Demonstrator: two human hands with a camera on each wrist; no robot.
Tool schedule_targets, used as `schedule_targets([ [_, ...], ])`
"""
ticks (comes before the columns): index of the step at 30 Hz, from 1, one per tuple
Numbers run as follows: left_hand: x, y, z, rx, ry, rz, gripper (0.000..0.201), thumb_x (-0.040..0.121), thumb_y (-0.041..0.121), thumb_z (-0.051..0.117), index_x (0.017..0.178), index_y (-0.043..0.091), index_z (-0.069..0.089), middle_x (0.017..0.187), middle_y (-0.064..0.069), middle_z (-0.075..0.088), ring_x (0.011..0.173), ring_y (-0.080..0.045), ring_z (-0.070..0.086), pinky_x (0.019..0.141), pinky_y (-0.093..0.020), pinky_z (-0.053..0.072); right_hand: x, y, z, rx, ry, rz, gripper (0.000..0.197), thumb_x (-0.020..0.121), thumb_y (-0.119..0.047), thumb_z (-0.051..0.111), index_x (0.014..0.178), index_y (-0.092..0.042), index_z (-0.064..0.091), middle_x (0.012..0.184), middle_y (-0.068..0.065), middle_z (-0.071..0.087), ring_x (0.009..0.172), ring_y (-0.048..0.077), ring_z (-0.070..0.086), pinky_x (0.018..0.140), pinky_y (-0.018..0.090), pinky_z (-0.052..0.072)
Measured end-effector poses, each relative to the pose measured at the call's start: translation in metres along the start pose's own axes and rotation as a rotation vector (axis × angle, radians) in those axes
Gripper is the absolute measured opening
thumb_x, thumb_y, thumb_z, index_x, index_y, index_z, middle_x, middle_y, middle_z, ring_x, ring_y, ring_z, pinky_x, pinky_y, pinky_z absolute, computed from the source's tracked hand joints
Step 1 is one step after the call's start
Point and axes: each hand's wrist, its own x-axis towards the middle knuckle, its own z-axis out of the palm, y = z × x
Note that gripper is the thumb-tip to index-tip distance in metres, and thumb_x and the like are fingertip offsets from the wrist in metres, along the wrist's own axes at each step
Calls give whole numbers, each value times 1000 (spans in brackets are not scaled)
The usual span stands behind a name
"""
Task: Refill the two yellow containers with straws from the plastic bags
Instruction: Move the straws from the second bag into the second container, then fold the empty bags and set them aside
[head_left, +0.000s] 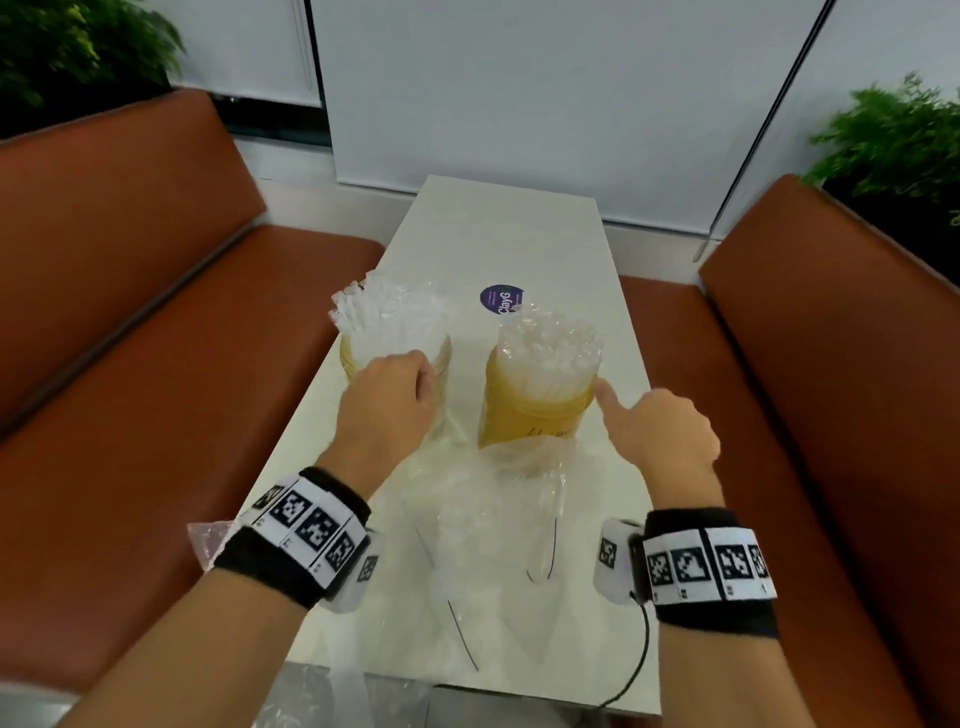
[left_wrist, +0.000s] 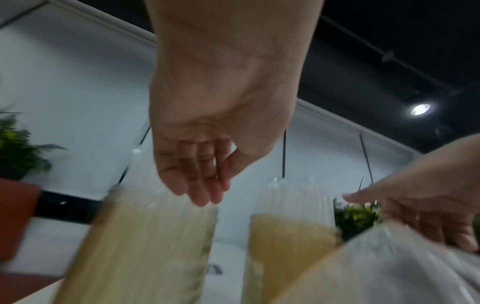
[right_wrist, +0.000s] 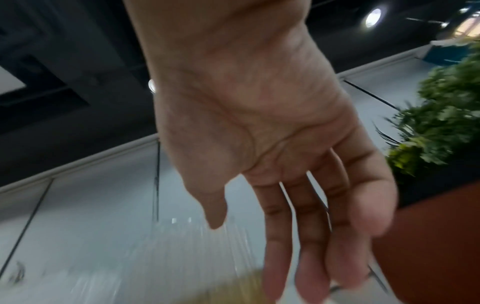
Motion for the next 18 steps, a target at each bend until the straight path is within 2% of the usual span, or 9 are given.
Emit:
schedule_targets([
  [2,-22,-21,8,230,-170,-175,21,100,22,46,110,15,63,106,-8,68,99,-28,64,75,-37,50,-5,3,26,56,-197,21,86,85,-85,25,75,-12,70,69,-1,71,71,20,67,66,31,50],
  [3,-31,-31,14,334,-269,-258,27,102,27,42,119,14,58,116,-10,65,109,-30,60,82,-39,48,-8,2,37,116,-267,20,84,85,-84,28,76,-14,73,66,-2,73,70,19,69,72,34,54],
  [6,-50,-50,29,411,-484,-435,43,104,40,33,134,13,48,132,-12,60,122,-33,56,96,-41,43,-19,-4,61,306,-344,0,58,92,-62,42,86,-12,73,67,-1,75,73,19,73,82,40,59],
  [8,-60,-54,39,352,-507,-489,42,103,37,35,134,12,47,133,-11,60,122,-32,56,100,-41,39,-27,-8,66,471,-393,3,41,97,-43,47,87,-10,68,71,2,75,79,23,74,80,37,59],
  [9,-64,-55,41,311,-484,-510,38,102,32,38,132,13,48,132,-10,61,122,-31,56,100,-41,37,-32,-10,65,549,-412,9,35,99,-37,48,85,-11,65,71,4,73,78,24,73,76,36,58],
  [11,-70,-53,37,239,-381,-530,32,100,25,41,126,13,55,129,-11,63,119,-32,58,100,-41,38,-42,-12,60,670,-418,6,29,103,-30,47,85,-12,60,64,6,70,66,23,69,65,34,56],
  [14,-74,-47,14,90,-175,-500,32,104,28,40,120,11,62,120,-17,66,110,-38,61,87,-41,47,-49,-9,44,813,-388,13,26,106,-23,44,87,-10,57,56,11,65,51,22,62,50,26,51],
  [16,-77,-45,-12,16,-42,-456,32,105,31,40,115,11,63,107,-14,68,95,-35,60,73,-38,44,-50,-7,29,818,-334,-8,25,106,-23,47,90,-9,59,56,11,61,43,21,58,48,25,47],
  [18,-83,-44,-38,-28,72,-416,27,105,29,40,108,13,62,95,-8,65,85,-30,56,69,-36,41,-52,-9,15,723,-233,-100,26,104,-28,50,98,-8,65,60,8,60,44,19,55,51,29,45],
])
